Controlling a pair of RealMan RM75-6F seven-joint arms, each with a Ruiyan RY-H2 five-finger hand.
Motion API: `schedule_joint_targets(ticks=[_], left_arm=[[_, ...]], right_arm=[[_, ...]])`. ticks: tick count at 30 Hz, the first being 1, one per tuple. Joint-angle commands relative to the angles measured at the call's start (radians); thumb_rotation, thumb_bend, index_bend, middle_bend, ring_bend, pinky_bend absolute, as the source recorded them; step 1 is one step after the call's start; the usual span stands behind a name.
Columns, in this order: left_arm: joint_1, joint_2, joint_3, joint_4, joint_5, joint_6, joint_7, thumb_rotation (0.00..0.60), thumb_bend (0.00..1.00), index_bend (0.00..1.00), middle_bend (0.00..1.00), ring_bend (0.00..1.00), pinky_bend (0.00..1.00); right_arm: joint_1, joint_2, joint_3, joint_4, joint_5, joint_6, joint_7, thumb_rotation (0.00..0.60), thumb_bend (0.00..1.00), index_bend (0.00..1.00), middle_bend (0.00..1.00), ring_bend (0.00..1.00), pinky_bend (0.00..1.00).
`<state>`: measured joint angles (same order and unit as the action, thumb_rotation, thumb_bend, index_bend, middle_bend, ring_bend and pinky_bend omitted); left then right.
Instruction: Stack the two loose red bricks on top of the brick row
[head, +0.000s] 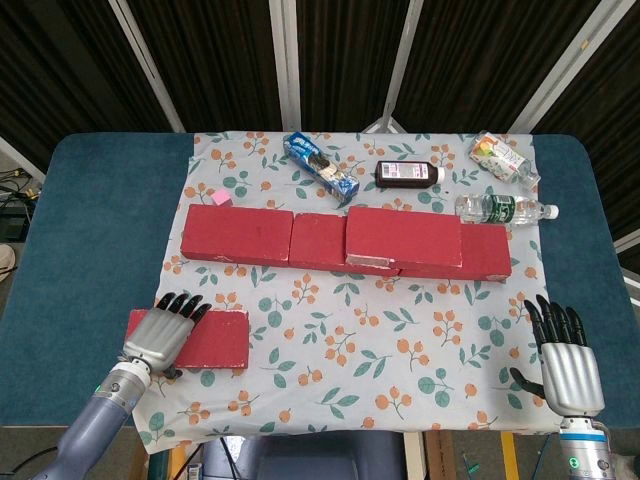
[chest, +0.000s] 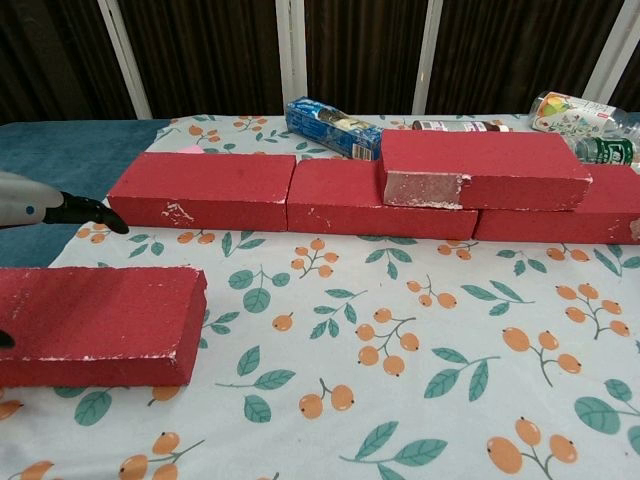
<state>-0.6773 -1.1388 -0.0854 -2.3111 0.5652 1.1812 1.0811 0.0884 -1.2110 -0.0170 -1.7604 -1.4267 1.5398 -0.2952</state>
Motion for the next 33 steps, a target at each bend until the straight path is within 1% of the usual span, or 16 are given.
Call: schedule_joint_targets(ticks=[1,11,18,21,25,33], left_arm=[[-0.005,-0.030,0.016,0.027,0.019,0.028,-0.032,0.600,0.00,0.00,0.00,0.00,0.00],[-0.003,-0.089,0.075,0.066,0.087,0.104,-0.057,0.600,0.00,0.00,0.00,0.00,0.00],[0.010,-0.108,0.113,0.100,0.126,0.124,-0.086,0.600,0.00,0.00,0.00,0.00,0.00],[0.011,-0.116,0.126,0.113,0.128,0.115,-0.098,0.600,0.00,0.00,0.00,0.00,0.00],[0.010,-0.117,0.134,0.132,0.131,0.095,-0.125,0.600,0.00,0.00,0.00,0.00,0.00],[0.002,-0.134,0.133,0.174,0.120,0.081,-0.150,0.600,0.00,0.00,0.00,0.00,0.00]], right_arm=[[0.000,0.000,0.002,0.000,0.001,-0.014,0.005,0.600,0.20,0.00,0.00,0.00,0.00],[-0.003,-0.001,0.014,0.002,0.000,-0.036,0.011,0.600,0.20,0.00,0.00,0.00,0.00],[-0.005,-0.002,0.020,0.000,0.000,-0.049,0.012,0.600,0.20,0.00,0.00,0.00,0.00],[-0.006,-0.005,0.023,0.000,0.000,-0.051,0.006,0.600,0.20,0.00,0.00,0.00,0.00],[-0.008,-0.009,0.028,-0.001,0.007,-0.055,-0.002,0.600,0.20,0.00,0.00,0.00,0.00],[-0.009,-0.022,0.030,-0.001,0.005,-0.063,-0.028,0.600,0.20,0.00,0.00,0.00,0.00]])
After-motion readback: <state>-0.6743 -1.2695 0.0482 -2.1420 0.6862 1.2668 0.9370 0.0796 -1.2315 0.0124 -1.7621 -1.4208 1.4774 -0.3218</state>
